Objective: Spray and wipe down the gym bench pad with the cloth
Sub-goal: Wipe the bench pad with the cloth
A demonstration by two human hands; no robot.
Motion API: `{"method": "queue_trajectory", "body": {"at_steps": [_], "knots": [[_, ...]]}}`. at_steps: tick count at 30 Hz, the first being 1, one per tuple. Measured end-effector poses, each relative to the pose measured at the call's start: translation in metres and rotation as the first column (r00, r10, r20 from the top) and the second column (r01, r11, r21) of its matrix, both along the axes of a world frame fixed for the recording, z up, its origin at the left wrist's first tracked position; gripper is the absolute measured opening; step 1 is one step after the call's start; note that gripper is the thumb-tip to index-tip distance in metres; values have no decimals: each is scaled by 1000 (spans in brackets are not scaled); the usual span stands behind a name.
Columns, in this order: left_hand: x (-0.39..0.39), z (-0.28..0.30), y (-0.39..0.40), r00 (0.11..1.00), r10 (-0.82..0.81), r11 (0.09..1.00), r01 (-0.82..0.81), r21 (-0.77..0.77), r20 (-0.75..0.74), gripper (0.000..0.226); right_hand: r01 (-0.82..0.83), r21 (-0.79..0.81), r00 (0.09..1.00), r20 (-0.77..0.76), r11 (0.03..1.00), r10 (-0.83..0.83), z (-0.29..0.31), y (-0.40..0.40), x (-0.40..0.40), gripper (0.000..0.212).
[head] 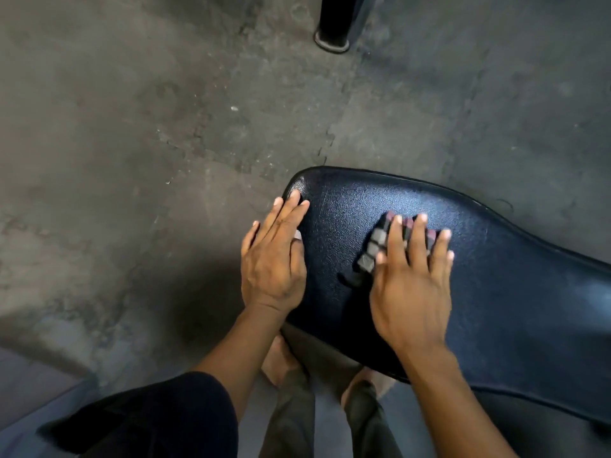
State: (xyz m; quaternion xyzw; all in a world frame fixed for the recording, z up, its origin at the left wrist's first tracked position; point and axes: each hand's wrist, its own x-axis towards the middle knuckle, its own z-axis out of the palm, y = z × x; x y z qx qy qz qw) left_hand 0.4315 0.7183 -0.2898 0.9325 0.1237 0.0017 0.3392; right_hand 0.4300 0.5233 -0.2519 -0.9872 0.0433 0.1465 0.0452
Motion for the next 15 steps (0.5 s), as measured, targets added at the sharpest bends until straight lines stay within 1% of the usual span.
{"method": "queue_trajectory", "body": {"at_steps": [1,3,5,7,9,11,13,15], "knots": [[0,0,0,1000,-1,1000,1,-1,-3,60,5,12,1000,5,1000,-5,-1,9,11,64],[0,1,0,1000,-6,1000,6,0,-14,60,-80,33,996,37,996,79,-4,31,14,65],[1,2,0,1000,-11,1000,11,-2,-22,59,-200,72,977,91,977,194,-10,48,-10,65],[1,3,0,1000,-19,1000,19,-1,-24,59,-279,110,958,104,954,268,-16,48,-50,66],[1,5,0,999,-14,1000,15,8,-33,60,-294,116,954,91,949,285,-20,33,-84,64],[0,5,-2,1000,-6,1000,6,8,-29,60,-296,83,954,83,952,290,-22,11,-104,63],[0,2,-1,1000,-7,1000,7,12,-6,60,-297,52,953,76,953,293,-20,-8,-108,63],[0,-2,0,1000,-17,999,17,36,1,60,-256,30,966,58,966,254,-19,-25,-104,64]]}}
